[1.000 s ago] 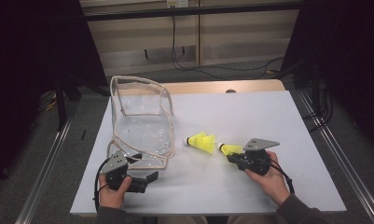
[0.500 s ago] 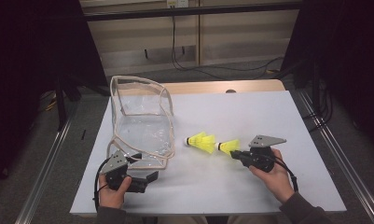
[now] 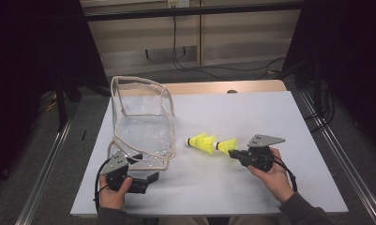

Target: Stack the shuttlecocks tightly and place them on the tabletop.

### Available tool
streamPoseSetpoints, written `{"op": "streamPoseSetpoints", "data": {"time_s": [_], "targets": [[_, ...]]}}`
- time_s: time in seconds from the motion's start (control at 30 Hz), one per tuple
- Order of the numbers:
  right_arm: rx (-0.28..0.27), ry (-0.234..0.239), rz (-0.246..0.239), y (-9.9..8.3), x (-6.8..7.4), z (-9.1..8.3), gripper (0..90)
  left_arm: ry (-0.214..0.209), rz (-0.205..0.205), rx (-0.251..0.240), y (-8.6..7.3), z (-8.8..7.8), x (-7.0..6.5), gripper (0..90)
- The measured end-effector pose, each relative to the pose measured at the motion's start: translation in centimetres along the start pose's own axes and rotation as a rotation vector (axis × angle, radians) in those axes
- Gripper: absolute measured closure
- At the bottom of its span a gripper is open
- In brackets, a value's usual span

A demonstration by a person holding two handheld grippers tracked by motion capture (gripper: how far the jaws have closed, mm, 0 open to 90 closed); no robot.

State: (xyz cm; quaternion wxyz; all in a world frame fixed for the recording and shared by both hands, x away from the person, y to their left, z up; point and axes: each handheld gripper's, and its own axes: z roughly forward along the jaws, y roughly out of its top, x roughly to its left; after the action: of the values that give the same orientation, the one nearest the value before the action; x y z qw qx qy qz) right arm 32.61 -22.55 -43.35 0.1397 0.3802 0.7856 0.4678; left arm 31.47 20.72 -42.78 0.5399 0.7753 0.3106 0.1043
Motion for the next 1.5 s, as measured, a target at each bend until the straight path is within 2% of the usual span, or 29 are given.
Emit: {"op": "streamPoseSetpoints", "data": {"time_s": [0.87,1.5], "targets": [[-0.006,0.014,-0.010,0.6,0.7,1.7,90.0,-0.001,0.003,0.002,0.0,0.0,0.0,2.9],[-0.012,-0.007,-0.011,0.9,0.8,2.4,89.8,0.000,0.007,0.001,0.0,0.0,0.0,2.9]]}}
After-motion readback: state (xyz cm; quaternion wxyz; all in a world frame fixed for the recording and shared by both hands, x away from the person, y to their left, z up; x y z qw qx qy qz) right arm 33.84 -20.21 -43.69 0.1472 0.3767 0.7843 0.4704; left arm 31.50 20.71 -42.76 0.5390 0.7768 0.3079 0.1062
